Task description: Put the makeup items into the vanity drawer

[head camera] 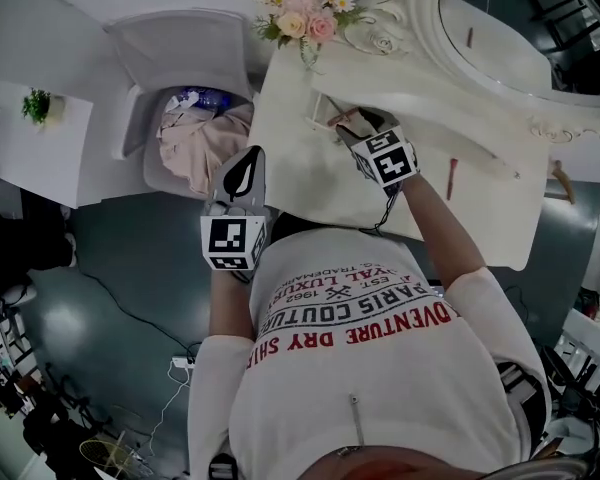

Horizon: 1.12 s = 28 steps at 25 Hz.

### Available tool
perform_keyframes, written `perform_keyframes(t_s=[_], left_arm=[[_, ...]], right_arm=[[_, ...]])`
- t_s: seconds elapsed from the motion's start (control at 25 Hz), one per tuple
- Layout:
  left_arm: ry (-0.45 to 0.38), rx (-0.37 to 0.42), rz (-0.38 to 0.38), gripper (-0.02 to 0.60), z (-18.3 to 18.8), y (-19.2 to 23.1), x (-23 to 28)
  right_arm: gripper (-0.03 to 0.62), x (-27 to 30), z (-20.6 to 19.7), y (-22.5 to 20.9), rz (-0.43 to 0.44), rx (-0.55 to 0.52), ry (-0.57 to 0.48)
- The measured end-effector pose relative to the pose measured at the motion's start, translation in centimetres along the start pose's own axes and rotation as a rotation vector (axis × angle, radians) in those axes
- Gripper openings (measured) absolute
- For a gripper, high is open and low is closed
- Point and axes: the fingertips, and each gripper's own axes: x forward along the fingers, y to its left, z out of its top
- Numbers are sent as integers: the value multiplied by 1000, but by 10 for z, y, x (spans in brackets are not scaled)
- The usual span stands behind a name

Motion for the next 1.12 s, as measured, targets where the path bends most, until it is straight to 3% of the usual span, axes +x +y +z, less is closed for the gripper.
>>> perform_keyframes(t_s=[0.2, 0.44, 0.8, 1.12], left_arm=[[-6, 31, -83, 11, 11, -21, 26], [-7, 79, -235, 11, 25, -69, 67], [12, 134, -443, 11, 30, -158, 112], [46, 130, -534, 11, 19, -226, 137]], right_arm=[[219, -28, -10, -18, -48, 78, -42], [219, -67, -54, -55, -159, 201, -32], [219, -137, -156, -105, -339, 390, 31], [219, -169, -224, -124, -380, 481, 87]])
